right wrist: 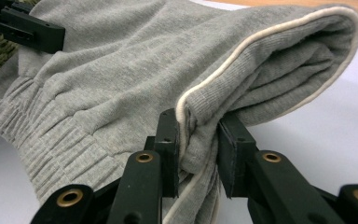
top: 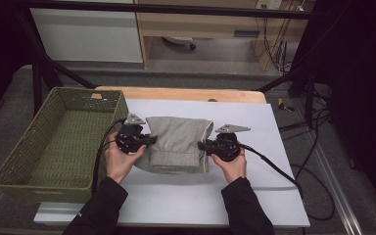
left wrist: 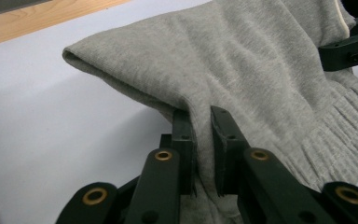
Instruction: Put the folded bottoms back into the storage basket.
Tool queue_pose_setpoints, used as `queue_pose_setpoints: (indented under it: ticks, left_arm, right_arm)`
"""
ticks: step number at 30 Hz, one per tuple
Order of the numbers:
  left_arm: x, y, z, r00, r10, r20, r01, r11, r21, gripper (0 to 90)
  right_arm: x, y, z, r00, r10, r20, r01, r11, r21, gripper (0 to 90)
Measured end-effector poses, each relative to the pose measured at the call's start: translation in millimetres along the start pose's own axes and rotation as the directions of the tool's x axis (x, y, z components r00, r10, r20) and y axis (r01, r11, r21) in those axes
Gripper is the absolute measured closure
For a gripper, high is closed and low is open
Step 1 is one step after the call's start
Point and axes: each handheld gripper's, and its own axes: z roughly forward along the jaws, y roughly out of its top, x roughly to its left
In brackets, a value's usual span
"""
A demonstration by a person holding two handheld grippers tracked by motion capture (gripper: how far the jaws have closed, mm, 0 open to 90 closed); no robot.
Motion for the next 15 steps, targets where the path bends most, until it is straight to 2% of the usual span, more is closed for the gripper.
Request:
queue_pose_setpoints:
  ticks: [8,15]
  left_arm:
    - [-2.0,0.8,-8.1,0.9998,0.017,-0.008,-0.017,0.9999,0.0,81.2]
    - [-3.5,1.3,-15.3,0.9997,0.021,-0.013,-0.021,0.9997,-0.009,81.3]
  right_arm:
    - [4.5,1.7,-4.3,0.9998,0.004,-0.019,-0.004,1.0,-0.013,72.4]
    - [11.2,4.9,-6.5,0.9997,-0.021,-0.014,0.021,1.0,-0.016,72.4]
